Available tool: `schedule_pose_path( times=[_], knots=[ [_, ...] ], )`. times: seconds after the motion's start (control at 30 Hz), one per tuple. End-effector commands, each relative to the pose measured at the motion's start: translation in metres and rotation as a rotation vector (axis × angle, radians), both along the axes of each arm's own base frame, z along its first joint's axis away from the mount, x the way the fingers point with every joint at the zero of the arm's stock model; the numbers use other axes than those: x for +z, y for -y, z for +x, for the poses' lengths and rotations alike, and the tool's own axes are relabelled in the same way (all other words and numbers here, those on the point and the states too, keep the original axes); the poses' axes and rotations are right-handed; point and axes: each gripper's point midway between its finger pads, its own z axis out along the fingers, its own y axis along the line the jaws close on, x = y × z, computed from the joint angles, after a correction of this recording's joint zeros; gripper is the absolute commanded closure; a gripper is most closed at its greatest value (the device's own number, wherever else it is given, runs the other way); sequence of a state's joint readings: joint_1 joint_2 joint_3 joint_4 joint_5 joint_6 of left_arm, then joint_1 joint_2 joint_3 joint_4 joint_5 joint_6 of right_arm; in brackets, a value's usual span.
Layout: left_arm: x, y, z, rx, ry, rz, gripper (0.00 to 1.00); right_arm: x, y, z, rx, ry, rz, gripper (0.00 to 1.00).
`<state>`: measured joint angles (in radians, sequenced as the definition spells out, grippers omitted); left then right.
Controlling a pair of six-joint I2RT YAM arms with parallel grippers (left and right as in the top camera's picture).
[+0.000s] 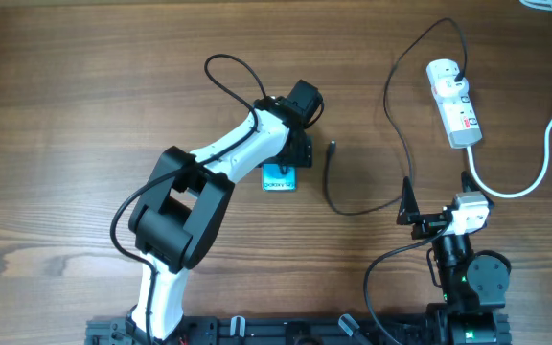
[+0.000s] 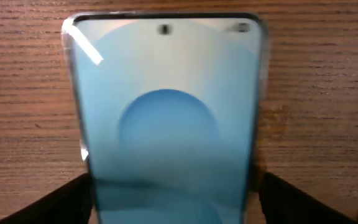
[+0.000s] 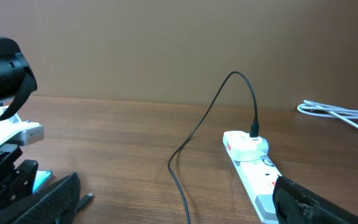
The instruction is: Plug charger to phone and switch on socket
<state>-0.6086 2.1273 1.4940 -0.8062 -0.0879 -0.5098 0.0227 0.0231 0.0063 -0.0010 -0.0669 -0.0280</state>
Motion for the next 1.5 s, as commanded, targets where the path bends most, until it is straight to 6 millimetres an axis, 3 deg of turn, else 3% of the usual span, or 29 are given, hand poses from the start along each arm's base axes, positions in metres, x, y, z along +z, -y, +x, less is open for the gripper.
schedule_pose_path(
  times=[0.0,0.1,0.3,0.53,0.63,0.9,1.23,1.37,1.43,1.47],
  knots=[
    [-0.019,-0.016,-0.013,-0.003,-0.039,0.074,0.27,0.001,0.001,0.000,-0.007,0.005,0.003,0.00],
    [-0.019,-0.016,-0.013,-0.003,-0.040,0.074,0.32,0.001,0.001,0.000,-0.007,0.005,0.003,0.00],
    [-0.013,-0.016,-0.014,0.001,-0.040,0.070,0.33,0.001,0.001,0.000,-0.007,0.005,0.003,0.00],
    [0.046,0.003,-0.009,0.015,0.021,-0.063,0.31,0.001,0.001,0.000,-0.007,0.005,0.003,0.00],
    [0.076,0.019,-0.015,-0.006,0.025,-0.186,0.31,0.001,0.001,0.000,-0.007,0.005,0.003,0.00],
    [0.129,0.058,-0.043,-0.033,-0.140,-0.580,0.32,0.001,0.001,0.000,-0.007,0.005,0.004,0.00],
    [0.175,0.037,-0.024,0.069,-0.303,-0.957,0.32,0.001,0.001,0.000,-0.007,0.005,0.003,0.00],
    [0.190,0.020,-0.009,0.203,-0.360,-1.061,0.32,0.001,-0.001,0.000,0.004,0.005,0.016,0.00],
    [0.197,0.014,-0.002,0.247,-0.374,-1.108,0.32,0.004,-0.023,-0.004,0.131,-0.019,0.238,0.00],
    [0.201,0.012,0.001,0.264,-0.385,-1.131,0.32,0.007,-0.041,-0.009,0.237,-0.064,0.436,0.00]
  ],
)
